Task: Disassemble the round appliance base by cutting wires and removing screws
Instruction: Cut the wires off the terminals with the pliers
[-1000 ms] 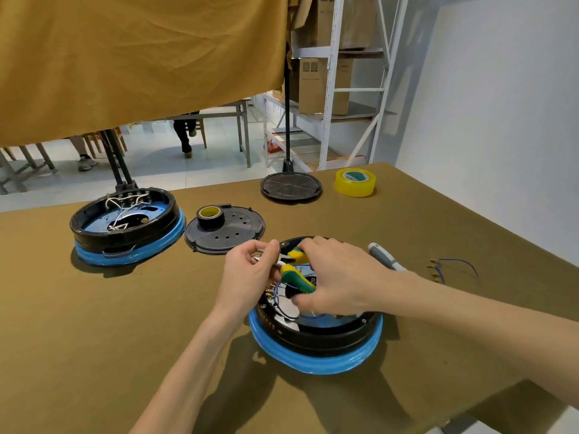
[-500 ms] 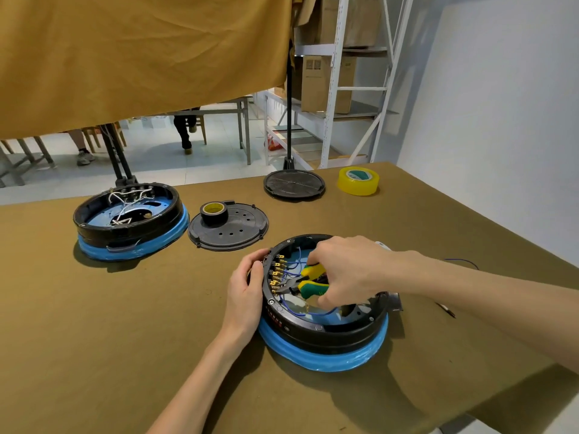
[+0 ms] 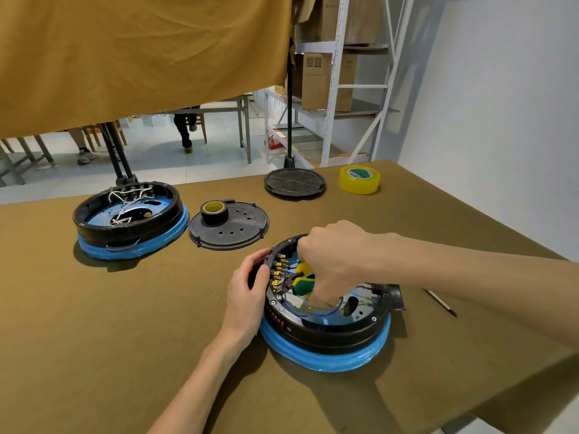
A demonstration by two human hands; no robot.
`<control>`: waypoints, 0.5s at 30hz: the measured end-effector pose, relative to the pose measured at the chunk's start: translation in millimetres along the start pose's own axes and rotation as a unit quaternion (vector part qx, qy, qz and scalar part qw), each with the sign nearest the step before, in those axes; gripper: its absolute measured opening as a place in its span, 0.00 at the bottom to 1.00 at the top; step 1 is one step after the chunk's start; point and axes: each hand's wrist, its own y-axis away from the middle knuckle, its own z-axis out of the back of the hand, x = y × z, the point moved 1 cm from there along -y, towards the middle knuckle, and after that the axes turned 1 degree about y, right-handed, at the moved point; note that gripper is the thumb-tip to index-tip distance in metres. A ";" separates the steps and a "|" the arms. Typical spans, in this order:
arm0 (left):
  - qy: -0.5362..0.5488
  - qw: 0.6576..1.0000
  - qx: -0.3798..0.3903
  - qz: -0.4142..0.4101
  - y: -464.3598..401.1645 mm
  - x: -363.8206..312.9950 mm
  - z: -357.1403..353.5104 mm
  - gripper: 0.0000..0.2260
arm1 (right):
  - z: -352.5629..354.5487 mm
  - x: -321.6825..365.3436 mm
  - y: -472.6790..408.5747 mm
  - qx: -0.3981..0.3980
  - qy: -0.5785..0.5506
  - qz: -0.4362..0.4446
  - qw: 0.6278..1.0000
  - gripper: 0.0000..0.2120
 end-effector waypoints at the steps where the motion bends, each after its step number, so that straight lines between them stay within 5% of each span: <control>1: 0.001 1.000 0.001 0.001 0.0 -0.9 -0.3 0.13 | -0.9 0.1 0.5 -0.003 0.001 0.002 1.000 0.22; 8: 0.001 1.000 0.011 -0.003 1.6 -4.3 -0.3 0.21 | -3.9 2.6 4.9 -0.012 -0.014 0.002 1.000 0.21; 15: -0.013 0.999 0.025 -0.018 -0.9 1.1 2.3 0.16 | -13.0 2.1 7.2 -0.039 0.006 0.010 0.999 0.17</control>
